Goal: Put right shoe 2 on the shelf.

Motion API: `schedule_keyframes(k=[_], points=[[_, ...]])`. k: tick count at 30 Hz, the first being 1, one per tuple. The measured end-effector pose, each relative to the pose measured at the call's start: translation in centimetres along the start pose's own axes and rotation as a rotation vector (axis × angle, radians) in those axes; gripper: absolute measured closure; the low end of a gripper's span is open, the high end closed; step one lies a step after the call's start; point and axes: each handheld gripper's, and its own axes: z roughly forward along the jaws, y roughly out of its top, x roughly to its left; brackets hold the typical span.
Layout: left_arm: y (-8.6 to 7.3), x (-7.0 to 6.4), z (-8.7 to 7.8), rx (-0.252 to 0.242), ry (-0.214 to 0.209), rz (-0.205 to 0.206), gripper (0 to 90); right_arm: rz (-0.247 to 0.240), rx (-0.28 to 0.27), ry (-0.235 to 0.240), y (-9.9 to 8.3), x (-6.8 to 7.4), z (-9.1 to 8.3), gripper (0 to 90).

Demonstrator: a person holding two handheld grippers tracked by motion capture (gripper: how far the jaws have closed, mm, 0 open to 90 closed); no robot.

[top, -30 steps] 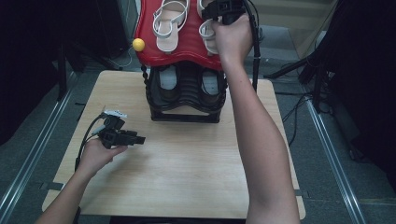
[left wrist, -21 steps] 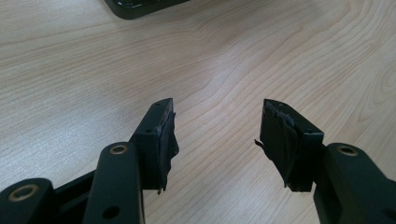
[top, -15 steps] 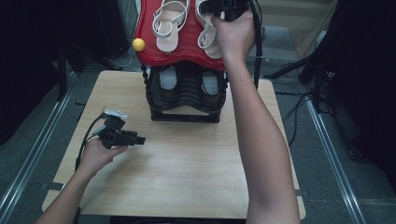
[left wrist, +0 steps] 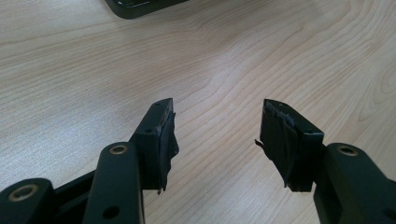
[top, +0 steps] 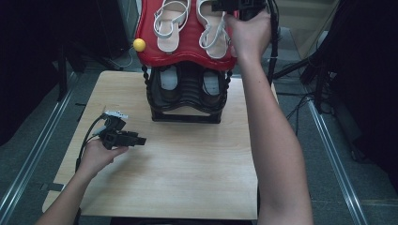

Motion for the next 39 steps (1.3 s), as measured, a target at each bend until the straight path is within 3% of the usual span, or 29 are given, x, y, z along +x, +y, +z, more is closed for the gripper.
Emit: schedule_keyframes(k=[6,22,32,39], points=[[0.0,0.0,0.0,0.003,0.001,0.0,45.4,-0.02,0.002,-0.025,-0.8,-1.1,-0.6,67.3],[0.0,-0.1,0.1,-0.002,0.004,0.002,45.5,0.02,-0.008,-0.056,-4.0,-5.7,-2.6,64.5],[0.0,-0.1,0.1,0.002,0.005,0.006,45.5,0.05,-0.014,-0.074,-6.3,-7.4,-2.7,63.3],[0.0,-0.1,0.2,0.005,0.005,0.005,45.5,0.049,0.012,-0.086,-7.7,-8.4,-2.6,55.7]])
